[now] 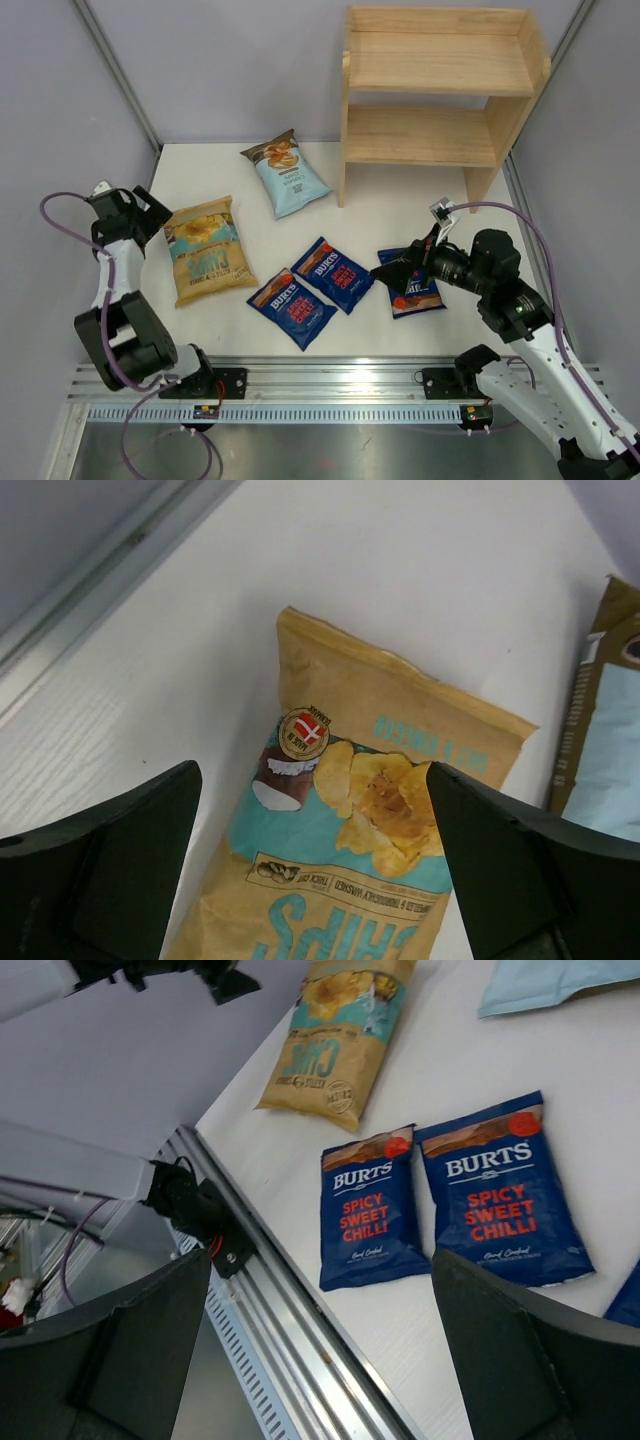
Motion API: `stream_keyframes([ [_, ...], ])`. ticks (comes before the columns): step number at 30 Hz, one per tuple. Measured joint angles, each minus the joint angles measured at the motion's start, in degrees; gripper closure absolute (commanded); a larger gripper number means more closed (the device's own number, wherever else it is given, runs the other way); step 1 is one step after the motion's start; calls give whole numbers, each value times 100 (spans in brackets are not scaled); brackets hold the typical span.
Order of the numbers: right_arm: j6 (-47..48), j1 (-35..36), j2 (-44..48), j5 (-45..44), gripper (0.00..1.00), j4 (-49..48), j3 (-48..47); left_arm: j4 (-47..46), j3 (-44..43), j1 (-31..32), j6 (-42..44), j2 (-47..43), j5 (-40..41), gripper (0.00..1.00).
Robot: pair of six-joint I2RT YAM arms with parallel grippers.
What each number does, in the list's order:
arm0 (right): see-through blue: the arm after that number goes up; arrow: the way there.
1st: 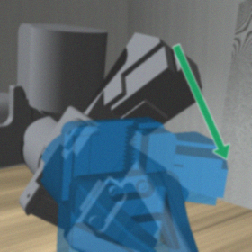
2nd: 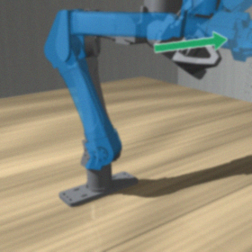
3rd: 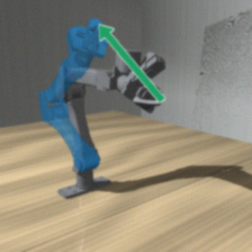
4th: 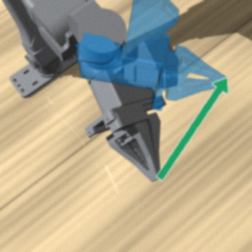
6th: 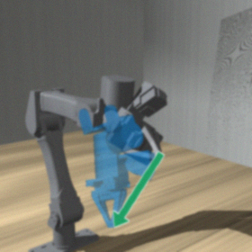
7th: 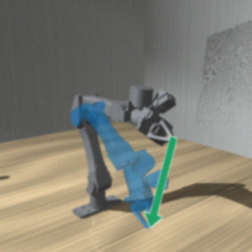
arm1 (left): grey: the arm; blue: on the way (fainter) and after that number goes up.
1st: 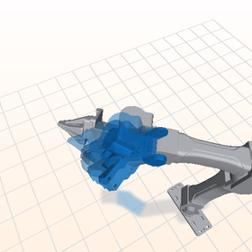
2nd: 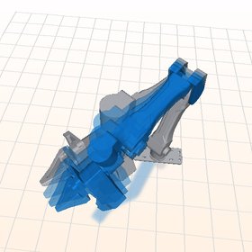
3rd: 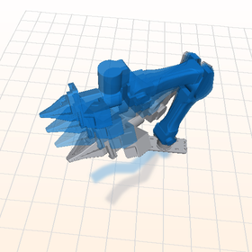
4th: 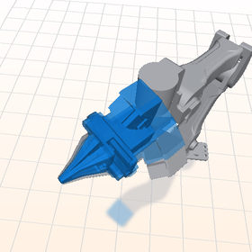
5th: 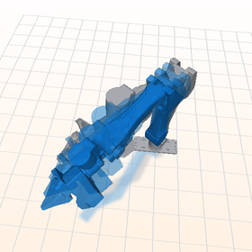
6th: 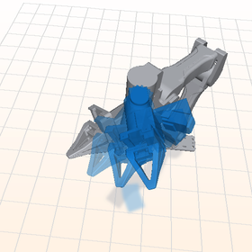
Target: Place and organize the chips bags onto the shelf
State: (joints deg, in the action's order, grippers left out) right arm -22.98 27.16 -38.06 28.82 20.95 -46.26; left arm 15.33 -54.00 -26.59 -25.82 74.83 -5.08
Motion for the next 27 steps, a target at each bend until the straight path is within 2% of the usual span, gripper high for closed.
stream_keyframes([
  [4, 4, 0, -151, 737, 1, -393, 166, -828, 435, 2, 76, 737, -520, 1],
  [9, 0, 0, -472, 1591, 1, -734, 186, -1438, 1377, 2, 96, 804, -1043, 1],
  [12, 0, 0, -487, 1829, 1, -811, 212, -1694, 1438, 4, 138, 874, -1198, 1],
  [13, 0, 0, -466, 1884, 0, -831, 219, -1781, 1438, 15, 142, 935, -1252, 6],
  [15, -9, 0, -393, 1971, 1, -890, 232, -1989, 1438, 44, 136, 1123, -1412, 8],
  [19, -37, 0, -350, 2085, 1, -1025, 245, -2404, 1467, 144, 33, 1353, -1823, 24],
  [20, -42, 0, -363, 2092, 0, -1056, 245, -2614, 1534, 168, -28, 1353, -1934, 34],
  [22, -61, 0, -431, 2116, 0, -1095, 245, -2992, 1698, 208, -216, 1357, -2111, 44],
  [23, -68, 0, -468, 2120, 1, -1097, 245, -3180, 1784, 219, -317, 1370, -2181, 56],
  [25, -83, 0, -520, 2118, 1, -1095, 245, -3530, 1912, 238, -560, 1427, -2295, 67],
  [26, -85, 0, -529, 2107, 1, -1095, 245, -3676, 1954, 240, -678, 1458, -2326, 82],
  [27, -87, 0, -531, 2076, 0, -1097, 245, -3792, 1989, 245, -800, 1471, -2341, 90],
])
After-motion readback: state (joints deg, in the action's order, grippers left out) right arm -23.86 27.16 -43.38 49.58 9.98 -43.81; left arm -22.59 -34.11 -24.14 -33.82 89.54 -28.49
